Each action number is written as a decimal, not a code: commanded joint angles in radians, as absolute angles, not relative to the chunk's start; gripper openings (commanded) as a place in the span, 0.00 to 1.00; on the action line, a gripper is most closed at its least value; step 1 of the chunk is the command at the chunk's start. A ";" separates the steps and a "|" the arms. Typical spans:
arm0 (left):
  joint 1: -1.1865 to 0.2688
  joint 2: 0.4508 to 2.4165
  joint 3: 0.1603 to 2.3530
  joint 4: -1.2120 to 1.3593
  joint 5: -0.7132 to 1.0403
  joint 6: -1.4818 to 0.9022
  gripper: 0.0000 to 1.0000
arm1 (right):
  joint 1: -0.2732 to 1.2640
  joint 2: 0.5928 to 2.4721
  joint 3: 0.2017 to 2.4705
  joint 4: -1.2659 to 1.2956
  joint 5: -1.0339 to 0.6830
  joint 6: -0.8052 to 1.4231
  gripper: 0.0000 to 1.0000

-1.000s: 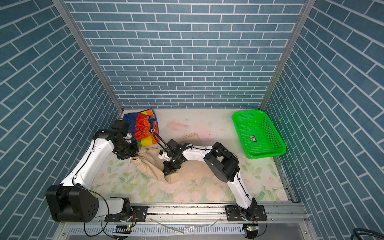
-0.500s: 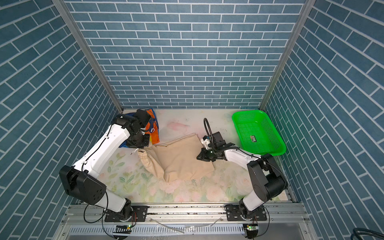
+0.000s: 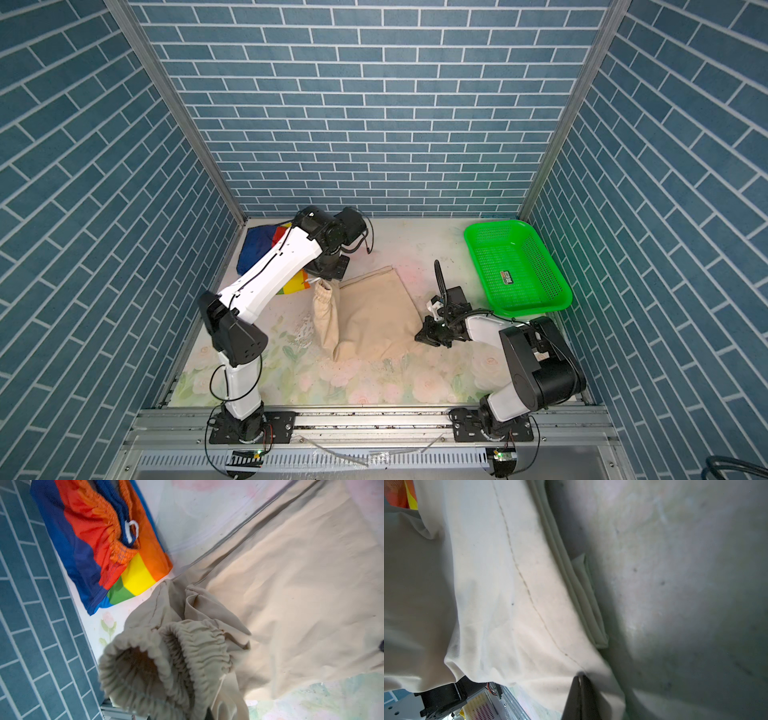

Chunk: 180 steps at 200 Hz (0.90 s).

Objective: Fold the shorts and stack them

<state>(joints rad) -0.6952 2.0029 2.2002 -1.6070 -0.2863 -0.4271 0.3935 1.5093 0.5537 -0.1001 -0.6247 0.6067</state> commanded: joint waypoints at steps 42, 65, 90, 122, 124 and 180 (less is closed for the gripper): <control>-0.833 2.305 2.410 -1.592 -0.150 -0.522 0.07 | 0.390 1.508 0.478 -0.124 -0.459 0.604 0.00; -0.834 2.365 2.405 -1.500 -0.072 -0.566 0.08 | 0.390 1.462 0.454 -0.130 -0.443 0.604 0.00; -0.833 2.416 2.444 -1.447 -0.038 -0.615 0.10 | 0.388 1.416 0.424 -0.135 -0.421 0.603 0.00; -0.833 2.441 2.462 -1.386 0.004 -0.683 0.10 | 0.389 1.399 0.401 -0.116 -0.425 0.612 0.00; -0.833 2.442 2.462 -1.383 0.006 -0.686 0.10 | 0.388 1.399 0.400 -0.114 -0.426 0.612 0.00; -0.833 2.445 2.406 -1.277 0.041 -0.782 0.71 | 0.388 1.381 0.360 -0.062 -0.458 0.642 0.00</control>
